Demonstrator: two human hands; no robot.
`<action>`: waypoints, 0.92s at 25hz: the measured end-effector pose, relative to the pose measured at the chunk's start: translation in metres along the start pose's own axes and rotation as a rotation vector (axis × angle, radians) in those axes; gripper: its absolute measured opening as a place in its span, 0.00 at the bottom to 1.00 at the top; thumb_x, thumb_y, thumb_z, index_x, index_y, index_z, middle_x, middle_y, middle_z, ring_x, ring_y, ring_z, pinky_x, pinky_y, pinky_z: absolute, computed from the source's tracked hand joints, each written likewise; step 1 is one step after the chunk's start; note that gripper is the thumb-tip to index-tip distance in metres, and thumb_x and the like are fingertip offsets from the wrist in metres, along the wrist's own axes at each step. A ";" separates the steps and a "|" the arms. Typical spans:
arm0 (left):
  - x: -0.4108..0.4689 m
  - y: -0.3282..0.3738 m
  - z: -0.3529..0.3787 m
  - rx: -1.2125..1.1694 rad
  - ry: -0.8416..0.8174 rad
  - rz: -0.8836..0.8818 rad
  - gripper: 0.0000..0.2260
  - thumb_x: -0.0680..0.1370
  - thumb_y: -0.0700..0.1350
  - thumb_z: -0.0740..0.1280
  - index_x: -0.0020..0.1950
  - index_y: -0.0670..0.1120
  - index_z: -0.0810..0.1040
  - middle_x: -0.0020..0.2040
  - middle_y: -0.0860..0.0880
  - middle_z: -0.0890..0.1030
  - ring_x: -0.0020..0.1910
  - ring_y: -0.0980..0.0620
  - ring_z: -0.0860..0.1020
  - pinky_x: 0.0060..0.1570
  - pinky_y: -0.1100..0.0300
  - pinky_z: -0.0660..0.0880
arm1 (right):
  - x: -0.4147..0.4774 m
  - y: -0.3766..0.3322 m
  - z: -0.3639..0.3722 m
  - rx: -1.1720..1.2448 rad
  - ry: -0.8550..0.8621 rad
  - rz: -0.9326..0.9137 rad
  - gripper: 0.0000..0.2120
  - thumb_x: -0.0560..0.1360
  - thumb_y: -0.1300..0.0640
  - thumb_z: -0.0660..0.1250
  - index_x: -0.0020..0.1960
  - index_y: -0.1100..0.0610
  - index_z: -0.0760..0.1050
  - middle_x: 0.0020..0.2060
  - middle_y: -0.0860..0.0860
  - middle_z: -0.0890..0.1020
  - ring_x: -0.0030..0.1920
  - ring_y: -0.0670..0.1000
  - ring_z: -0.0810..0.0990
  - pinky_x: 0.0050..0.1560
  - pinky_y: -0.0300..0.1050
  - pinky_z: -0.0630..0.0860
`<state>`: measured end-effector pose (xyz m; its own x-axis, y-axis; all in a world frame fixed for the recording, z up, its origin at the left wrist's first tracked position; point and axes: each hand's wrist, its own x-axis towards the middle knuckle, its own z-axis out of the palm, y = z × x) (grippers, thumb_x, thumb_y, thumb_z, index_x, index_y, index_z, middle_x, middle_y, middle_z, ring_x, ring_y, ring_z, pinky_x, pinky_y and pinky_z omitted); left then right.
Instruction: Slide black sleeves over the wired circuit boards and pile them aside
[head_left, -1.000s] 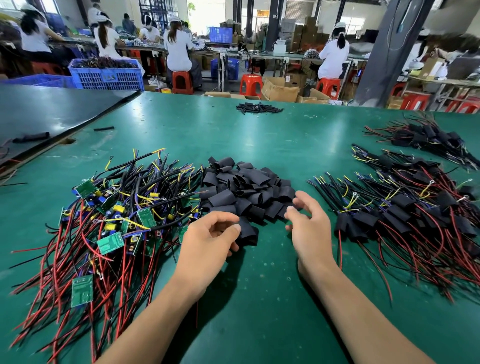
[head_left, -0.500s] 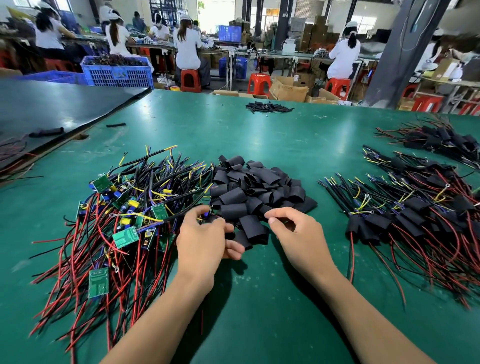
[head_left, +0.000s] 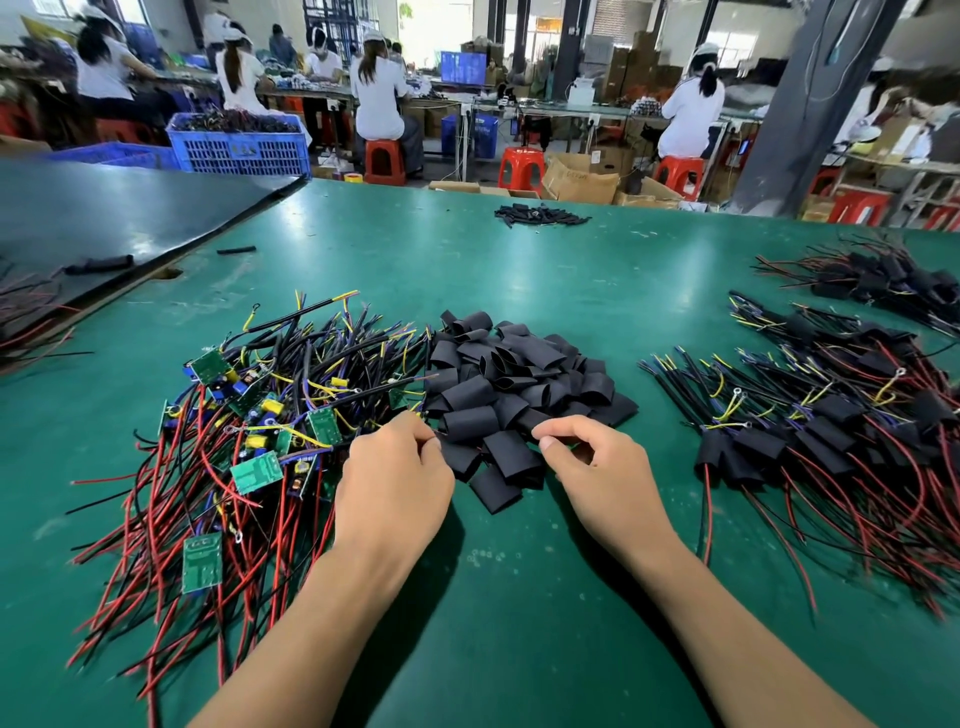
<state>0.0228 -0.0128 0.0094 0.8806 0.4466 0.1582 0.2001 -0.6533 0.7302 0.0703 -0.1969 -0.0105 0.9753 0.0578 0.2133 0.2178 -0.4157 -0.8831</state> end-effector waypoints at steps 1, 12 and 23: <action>0.001 0.000 0.000 -0.016 0.012 0.008 0.05 0.79 0.45 0.63 0.46 0.49 0.79 0.37 0.46 0.81 0.38 0.42 0.78 0.44 0.49 0.78 | 0.000 0.000 0.000 -0.002 -0.001 -0.001 0.08 0.77 0.59 0.69 0.46 0.48 0.83 0.32 0.35 0.81 0.31 0.39 0.74 0.33 0.28 0.67; 0.007 -0.008 0.004 -0.084 0.082 0.120 0.05 0.81 0.43 0.62 0.48 0.50 0.77 0.35 0.47 0.81 0.31 0.47 0.76 0.37 0.52 0.75 | -0.001 -0.001 0.001 -0.018 0.003 -0.016 0.08 0.77 0.59 0.69 0.45 0.48 0.83 0.36 0.37 0.82 0.30 0.40 0.73 0.34 0.28 0.68; -0.018 0.018 0.015 -0.295 0.090 0.575 0.09 0.81 0.47 0.60 0.59 0.55 0.76 0.49 0.57 0.83 0.44 0.56 0.80 0.47 0.56 0.76 | -0.005 -0.017 0.005 0.144 -0.145 -0.192 0.11 0.75 0.58 0.74 0.55 0.47 0.83 0.45 0.42 0.85 0.42 0.39 0.80 0.46 0.31 0.73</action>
<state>0.0167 -0.0419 0.0096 0.7703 0.1336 0.6235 -0.4298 -0.6134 0.6625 0.0622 -0.1859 0.0019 0.9083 0.2571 0.3298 0.3924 -0.2513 -0.8848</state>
